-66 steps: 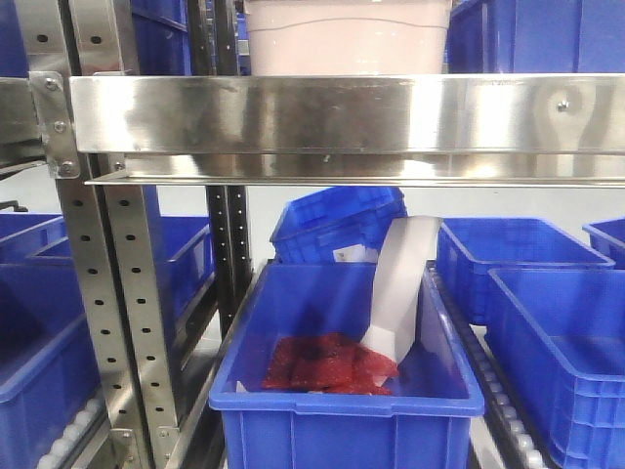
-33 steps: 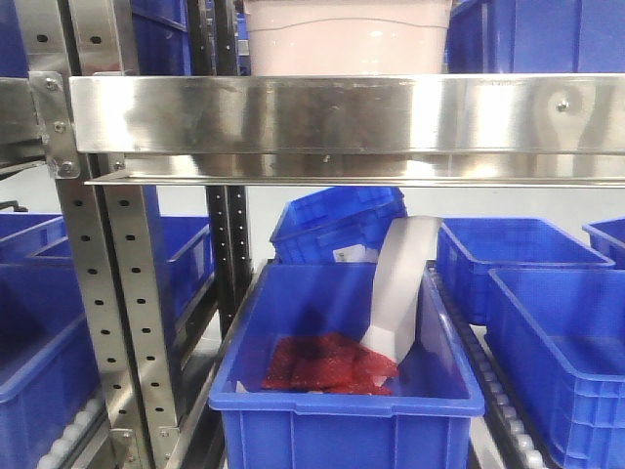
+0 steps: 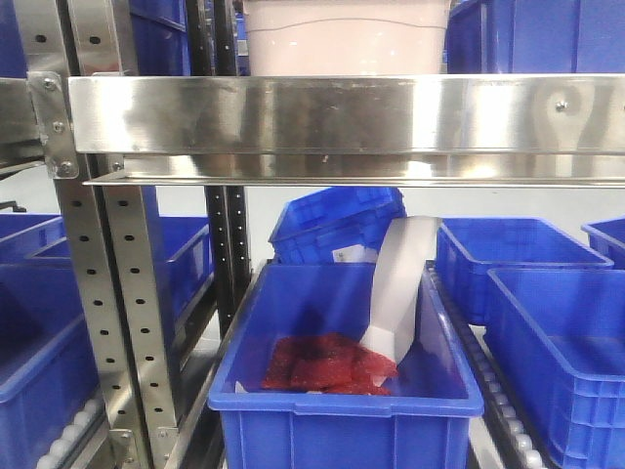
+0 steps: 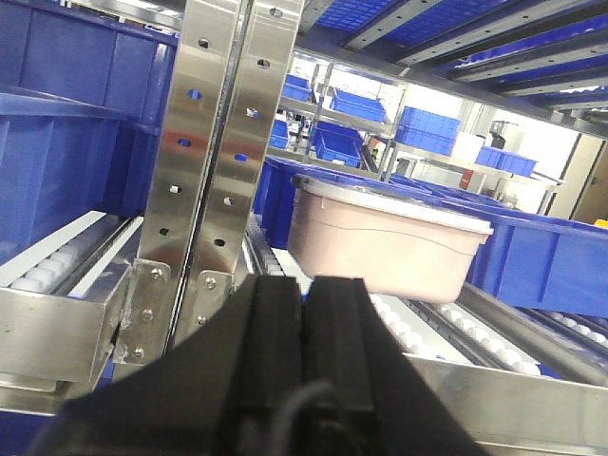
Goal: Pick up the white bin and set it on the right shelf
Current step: 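Withdraw both open grippers from the bin toward the robot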
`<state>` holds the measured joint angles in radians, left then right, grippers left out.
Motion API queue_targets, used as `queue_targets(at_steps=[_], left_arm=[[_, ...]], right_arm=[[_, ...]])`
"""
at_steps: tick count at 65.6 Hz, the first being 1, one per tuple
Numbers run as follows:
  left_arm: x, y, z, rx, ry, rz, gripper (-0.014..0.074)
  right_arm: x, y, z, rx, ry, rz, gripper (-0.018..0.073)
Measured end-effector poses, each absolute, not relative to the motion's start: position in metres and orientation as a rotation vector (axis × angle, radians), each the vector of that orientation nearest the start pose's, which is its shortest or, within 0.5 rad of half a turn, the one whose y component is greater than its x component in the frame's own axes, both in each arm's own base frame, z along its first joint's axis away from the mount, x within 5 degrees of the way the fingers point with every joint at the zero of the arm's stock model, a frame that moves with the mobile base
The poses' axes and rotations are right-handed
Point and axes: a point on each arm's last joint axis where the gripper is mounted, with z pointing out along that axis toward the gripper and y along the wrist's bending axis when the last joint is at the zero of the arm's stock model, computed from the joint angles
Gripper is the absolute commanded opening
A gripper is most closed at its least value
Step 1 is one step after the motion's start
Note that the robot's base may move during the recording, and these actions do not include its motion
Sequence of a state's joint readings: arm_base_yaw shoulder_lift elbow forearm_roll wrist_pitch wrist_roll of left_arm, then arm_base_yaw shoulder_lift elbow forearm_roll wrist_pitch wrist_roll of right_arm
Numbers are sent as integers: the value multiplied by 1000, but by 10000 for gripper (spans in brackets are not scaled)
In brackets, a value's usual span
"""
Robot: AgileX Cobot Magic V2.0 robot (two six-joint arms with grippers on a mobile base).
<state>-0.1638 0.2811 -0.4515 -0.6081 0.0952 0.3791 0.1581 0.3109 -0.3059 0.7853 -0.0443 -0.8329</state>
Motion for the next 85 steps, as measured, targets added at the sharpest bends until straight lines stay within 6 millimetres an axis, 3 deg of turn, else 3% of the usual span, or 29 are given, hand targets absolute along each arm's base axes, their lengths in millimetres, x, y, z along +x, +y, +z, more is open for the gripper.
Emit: queue_targets(at_steps=[13, 30, 41, 85], left_arm=[[64, -16, 340, 1, 1401, -363, -126], [64, -16, 340, 1, 1401, -363, -126], [64, -16, 340, 1, 1401, -363, -126], [64, -16, 340, 1, 1401, -363, -126]], right_arm=[[72, 7, 285, -150, 1429, -6, 28], [60, 1, 237, 27, 1449, 59, 28], [57, 1, 209, 41, 1466, 71, 28], [57, 2, 197, 3, 1583, 58, 28]])
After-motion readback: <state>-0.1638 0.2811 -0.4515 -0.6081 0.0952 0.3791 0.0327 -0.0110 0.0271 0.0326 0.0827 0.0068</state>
